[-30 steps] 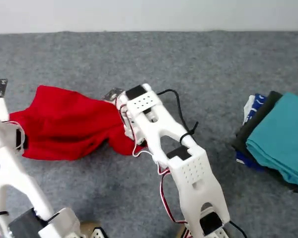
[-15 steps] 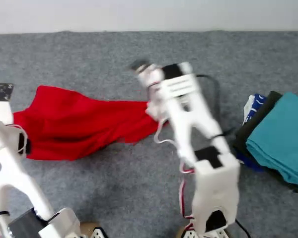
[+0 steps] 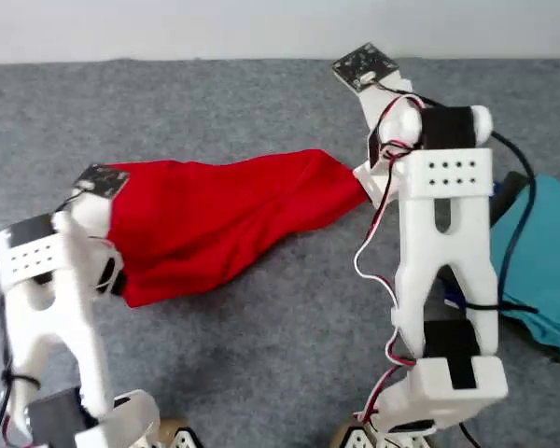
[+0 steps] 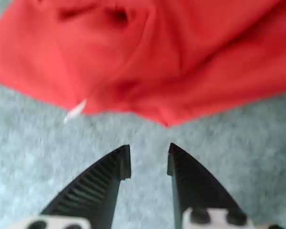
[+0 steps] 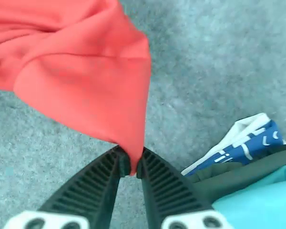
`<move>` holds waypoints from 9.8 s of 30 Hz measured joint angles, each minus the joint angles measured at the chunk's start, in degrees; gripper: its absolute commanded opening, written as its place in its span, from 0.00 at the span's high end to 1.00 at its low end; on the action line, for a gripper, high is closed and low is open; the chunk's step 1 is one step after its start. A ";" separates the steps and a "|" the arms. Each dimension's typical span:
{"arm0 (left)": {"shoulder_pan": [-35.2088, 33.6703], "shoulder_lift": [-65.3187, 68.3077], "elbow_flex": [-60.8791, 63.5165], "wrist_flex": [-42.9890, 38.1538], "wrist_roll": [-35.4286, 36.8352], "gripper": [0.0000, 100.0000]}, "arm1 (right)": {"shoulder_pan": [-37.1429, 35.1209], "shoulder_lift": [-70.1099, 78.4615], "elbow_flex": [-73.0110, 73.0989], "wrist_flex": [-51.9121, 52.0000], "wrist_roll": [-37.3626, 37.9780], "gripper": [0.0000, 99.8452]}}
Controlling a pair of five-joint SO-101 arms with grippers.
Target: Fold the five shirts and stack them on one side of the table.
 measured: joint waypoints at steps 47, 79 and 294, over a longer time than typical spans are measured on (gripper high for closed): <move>21.71 23.91 -41.05 20.57 2.46 0.85 | 12.84 -0.53 7.21 0.00 4.66 0.99; 20.04 42.55 -66.81 7.03 12.13 0.86 | 12.84 0.26 7.21 0.00 4.66 0.99; 15.03 9.93 9.58 -8.70 -2.02 0.95 | -2.73 4.75 -18.02 -0.18 9.67 0.99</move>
